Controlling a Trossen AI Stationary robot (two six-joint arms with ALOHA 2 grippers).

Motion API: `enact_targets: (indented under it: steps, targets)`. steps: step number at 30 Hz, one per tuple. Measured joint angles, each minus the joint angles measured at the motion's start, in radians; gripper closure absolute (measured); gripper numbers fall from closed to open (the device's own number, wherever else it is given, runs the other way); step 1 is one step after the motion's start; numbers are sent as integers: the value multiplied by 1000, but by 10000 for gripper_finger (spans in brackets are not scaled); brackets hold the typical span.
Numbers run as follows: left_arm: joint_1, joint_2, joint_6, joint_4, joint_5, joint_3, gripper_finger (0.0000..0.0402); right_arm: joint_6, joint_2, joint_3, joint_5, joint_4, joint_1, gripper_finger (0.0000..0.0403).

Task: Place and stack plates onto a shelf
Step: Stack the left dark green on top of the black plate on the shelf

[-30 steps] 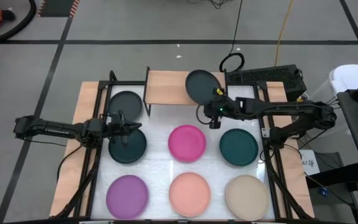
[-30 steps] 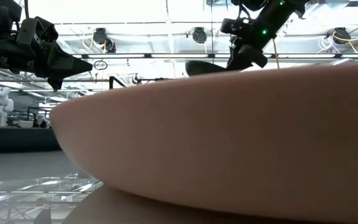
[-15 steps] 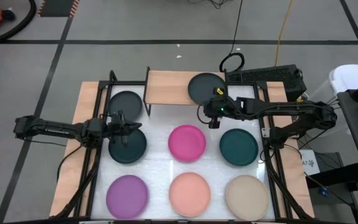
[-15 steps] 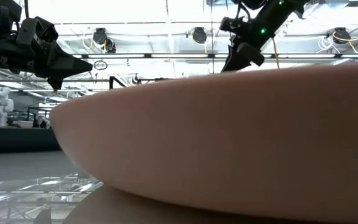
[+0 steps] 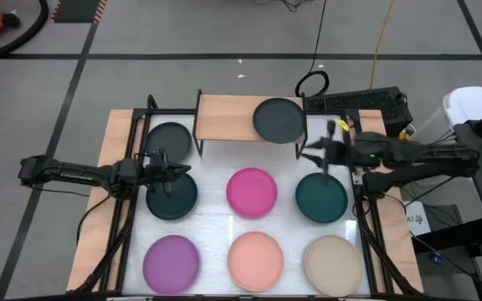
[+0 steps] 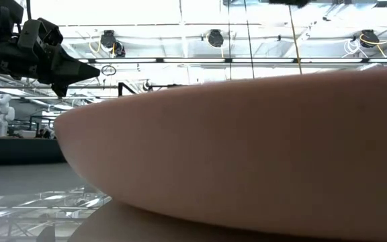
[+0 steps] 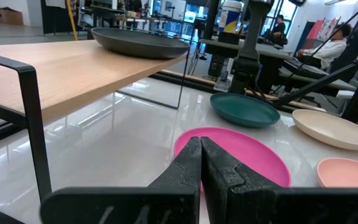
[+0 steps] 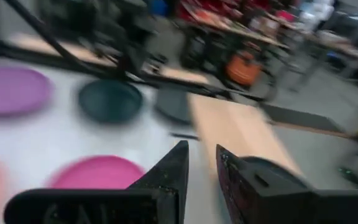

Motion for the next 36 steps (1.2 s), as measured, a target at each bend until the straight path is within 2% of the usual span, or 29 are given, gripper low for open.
enact_targets:
  steps: [7,15,18,24,30,33,36]
  targets:
    - [0,0,0,0,0,0,398,109,-167,-280,-149,246,97,335]
    - [0,0,0,0,0,0,398,128,-181,-551,-149,637,147,335]
    - [0,0,6,51,0,0,398,120,-192,-586,-150,711,147,335]
    - [0,0,-60,222,0,0,398,115,-200,-592,-149,716,147,335]
    - [3,1,-28,293,-2,3,398,91,-201,-592,-148,734,147,335]
    - [3,10,31,205,54,107,398,90,-202,-592,-148,764,147,335]
    - [-26,67,89,-121,74,330,398,88,-205,-592,-148,789,147,335]
